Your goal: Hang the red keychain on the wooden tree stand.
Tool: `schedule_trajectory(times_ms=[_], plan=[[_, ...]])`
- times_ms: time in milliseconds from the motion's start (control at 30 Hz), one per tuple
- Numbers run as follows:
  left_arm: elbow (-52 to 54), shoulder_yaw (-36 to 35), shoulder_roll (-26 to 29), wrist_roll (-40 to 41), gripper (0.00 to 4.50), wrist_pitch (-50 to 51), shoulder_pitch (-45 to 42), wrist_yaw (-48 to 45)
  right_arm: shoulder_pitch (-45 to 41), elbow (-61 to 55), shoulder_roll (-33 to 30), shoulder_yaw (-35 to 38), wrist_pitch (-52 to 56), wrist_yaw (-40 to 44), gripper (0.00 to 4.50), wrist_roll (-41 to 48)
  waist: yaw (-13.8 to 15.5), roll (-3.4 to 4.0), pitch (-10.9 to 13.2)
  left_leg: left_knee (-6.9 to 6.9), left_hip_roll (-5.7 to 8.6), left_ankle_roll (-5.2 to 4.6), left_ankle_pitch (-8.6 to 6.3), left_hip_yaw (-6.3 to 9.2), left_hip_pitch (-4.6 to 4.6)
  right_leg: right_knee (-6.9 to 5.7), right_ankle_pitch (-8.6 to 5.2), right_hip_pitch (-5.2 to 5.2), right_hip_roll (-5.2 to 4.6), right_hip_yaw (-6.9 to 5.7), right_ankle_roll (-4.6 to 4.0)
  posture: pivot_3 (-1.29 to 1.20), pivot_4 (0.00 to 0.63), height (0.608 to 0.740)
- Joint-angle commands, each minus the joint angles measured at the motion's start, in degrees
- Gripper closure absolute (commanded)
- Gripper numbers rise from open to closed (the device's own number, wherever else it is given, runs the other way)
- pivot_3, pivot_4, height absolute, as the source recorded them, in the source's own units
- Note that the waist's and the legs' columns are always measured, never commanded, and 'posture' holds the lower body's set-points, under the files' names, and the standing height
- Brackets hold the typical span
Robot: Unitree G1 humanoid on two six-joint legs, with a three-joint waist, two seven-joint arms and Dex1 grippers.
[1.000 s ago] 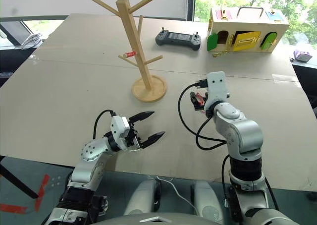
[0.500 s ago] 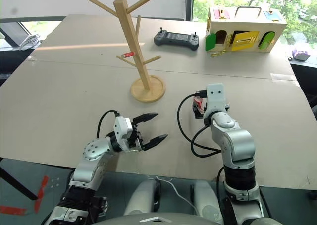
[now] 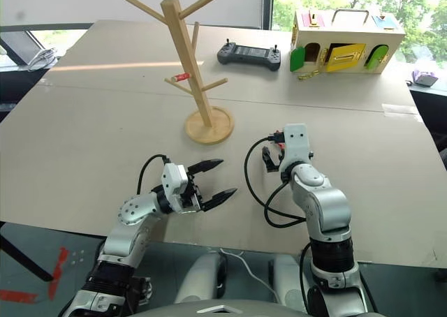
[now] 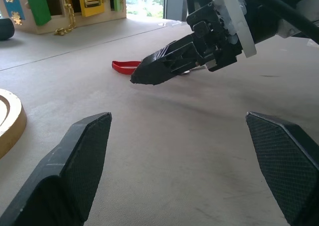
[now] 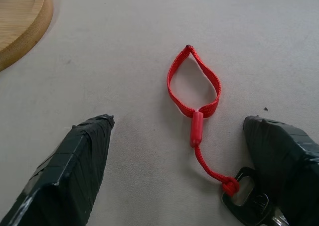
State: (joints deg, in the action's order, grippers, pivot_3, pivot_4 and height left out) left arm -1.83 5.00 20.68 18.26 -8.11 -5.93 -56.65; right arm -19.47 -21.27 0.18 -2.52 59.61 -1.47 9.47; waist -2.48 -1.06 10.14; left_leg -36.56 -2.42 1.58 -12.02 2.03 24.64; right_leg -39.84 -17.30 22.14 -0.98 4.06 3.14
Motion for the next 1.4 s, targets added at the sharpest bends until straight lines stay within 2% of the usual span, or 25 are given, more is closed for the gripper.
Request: schedule_trajectory(times_ms=[33, 167, 267, 333, 367, 400, 433, 500, 533, 633, 733, 933, 1067, 1167, 1333, 1400], plan=[[2.3, -0.3, 0.0, 1.2, 0.0, -0.1, 0.0, 0.2, 0.4, 0.5, -0.2, -0.3, -1.8, 0.8, 0.04, -0.1, 0.0, 0.0, 0.0, 0.0, 0.0, 0.0, 0.0, 0.0, 0.0, 0.0, 0.0, 0.0, 0.0, 0.0, 0.0, 0.0, 0.15, 0.74], [2.4, -0.4, 0.1, 1.3, 0.0, 0.1, -0.1, 0.3, 0.2, 1.8, -0.2, -0.3, -3.6, 1.3, 0.04, -0.3, 0.0, 0.0, 0.0, 0.0, 0.0, 0.0, 0.0, -0.01, -0.02, 0.0, 0.0, 0.0, 0.0, 0.0, 0.0, 0.0, 0.15, 0.74], [2.5, -0.4, 0.2, 1.4, 0.0, 0.3, 0.0, 0.3, 0.3, 2.1, 0.1, -0.3, -4.8, 1.4, 0.71, -0.4, 0.0, 0.0, 0.0, 0.0, 0.0, 0.0, 0.0, -0.01, -0.02, -0.01, 0.0, -0.01, 0.0, 0.01, 0.0, 0.0, 0.15, 0.74], [2.6, -0.5, 0.2, 1.4, 0.0, 0.4, 0.1, 0.4, 0.4, 2.2, 0.2, -0.4, -5.1, 1.5, 1.56, -0.5, 0.0, 0.0, 0.0, 0.0, 0.0, 0.0, 0.0, -0.01, -0.02, 0.0, 0.0, 0.0, 0.0, 0.01, 0.0, 0.0, 0.15, 0.74], [2.7, -0.5, 0.2, 1.4, 0.0, 0.5, 0.1, 0.4, 0.4, 2.2, 0.2, -0.3, -5.2, 1.6, 2.19, -0.5, -0.1, 0.0, 0.0, 0.01, 0.0, 0.0, 0.0, -0.01, -0.02, 0.0, 0.0, 0.0, 0.0, 0.01, 0.0, 0.0, 0.15, 0.74], [2.8, -0.5, 0.2, 1.4, 0.0, 0.5, 0.2, 0.5, 0.4, 2.2, 0.2, -0.2, -5.3, 1.6, 2.54, -0.5, -0.1, 0.0, 0.0, 0.02, -0.01, 0.0, 0.0, -0.01, -0.02, 0.0, 0.0, 0.0, 0.01, 0.01, 0.0, 0.0, 0.15, 0.74], [2.8, -0.5, 0.2, 1.4, 0.0, 0.5, 0.2, 0.6, 0.4, 2.2, 0.2, -0.2, -5.3, 1.7, 3.09, -0.5, 0.0, 0.0, 0.0, 0.02, -0.01, 0.0, 0.0, -0.01, -0.02, 0.0, 0.0, 0.0, 0.01, 0.01, 0.0, 0.0, 0.15, 0.74], [2.8, -0.5, 0.2, 1.5, 0.0, 0.5, 0.2, 0.7, 0.3, 2.2, 0.2, -0.1, -5.5, 1.7, 3.83, -0.5, 0.0, 0.0, 0.0, 0.02, -0.01, 0.0, 0.0, -0.01, -0.01, 0.01, 0.0, 0.0, 0.0, 0.01, 0.0, 0.0, 0.15, 0.74], [2.8, -0.5, 0.2, 1.5, 0.0, 0.6, 0.2, 0.9, 0.3, 2.1, 0.2, -0.1, -5.6, 1.8, 4.47, -0.5, 0.0, 0.0, 0.0, 0.02, -0.01, 0.0, 0.0, -0.02, -0.01, 0.01, 0.0, 0.0, 0.0, 0.01, 0.0, 0.0, 0.15, 0.74], [3.6, -1.0, 0.2, 1.9, 0.0, 1.6, 0.0, 2.0, 0.2, 1.1, -0.7, -0.3, -6.7, 3.0, 4.47, -0.2, 0.0, 0.0, 0.0, 0.02, -0.01, 0.0, 0.0, -0.01, -0.01, 0.01, 0.0, 0.0, 0.01, 0.01, 0.0, 0.0, 0.15, 0.74], [7.1, -3.2, 1.7, 4.0, 0.0, 6.5, -0.8, 4.2, -0.5, -2.2, -4.6, -0.9, -6.1, 6.2, 4.47, 0.2, 0.0, 0.01, 0.0, 0.02, -0.01, 0.0, 0.0, -0.01, 0.0, 0.01, 0.0, 0.0, 0.0, 0.0, 0.0, 0.0, 0.15, 0.74], [16.8, -11.2, 8.1, 12.2, 0.0, 21.0, -5.4, 9.9, -4.2, -8.2, -18.9, -0.2, -8.4, 19.6, 4.47, 4.0, 0.0, -0.02, 0.1, 0.0, -0.01, 0.0, 0.0, 0.02, 0.04, 0.02, -0.01, 0.02, 0.01, -0.01, 0.01, 0.0, 0.15, 0.74], [22.5, -17.3, 13.6, 20.1, 0.0, 31.7, -8.6, 13.1, -8.2, -7.7, -26.9, 0.5, -11.4, 27.6, 4.47, 6.2, -0.2, -0.03, 0.1, 0.03, -0.02, 0.0, 0.0, 0.02, 0.02, 0.08, -0.01, 0.0, 0.01, -0.02, 0.02, 0.0, 0.15, 0.74], [27.1, -22.8, 18.5, 27.0, 0.0, 38.9, -9.8, 15.3, -13.9, -8.6, -28.8, 0.3, -13.6, 32.2, 4.47, 9.0, -0.3, -0.01, 0.2, 0.05, -0.04, 0.0, 0.0, 0.01, 0.02, 0.07, -0.01, 0.02, 0.02, -0.02, 0.01, 0.0, 0.15, 0.74], [31.2, -27.2, 21.4, 33.9, 0.0, 44.7, -9.3, 18.8, -20.0, -5.1, -28.4, -3.2, -19.7, 32.9, 4.47, 5.8, 0.0, -0.02, 0.2, 0.04, -0.05, 0.0, 0.0, 0.02, 0.03, 0.1, -0.01, 0.01, 0.01, -0.03, 0.01, 0.0, 0.15, 0.74], [32.6, -27.9, 22.4, 34.0, 0.0, 45.1, -8.0, 18.9, -21.8, -3.6, -27.7, -4.6, -23.1, 33.2, 4.47, 4.5, 0.1, -0.03, 0.2, 0.04, -0.03, 0.0, 0.0, 0.0, 0.04, 0.1, -0.01, 0.01, -0.01, -0.03, 0.01, 0.0, 0.15, 0.74]])
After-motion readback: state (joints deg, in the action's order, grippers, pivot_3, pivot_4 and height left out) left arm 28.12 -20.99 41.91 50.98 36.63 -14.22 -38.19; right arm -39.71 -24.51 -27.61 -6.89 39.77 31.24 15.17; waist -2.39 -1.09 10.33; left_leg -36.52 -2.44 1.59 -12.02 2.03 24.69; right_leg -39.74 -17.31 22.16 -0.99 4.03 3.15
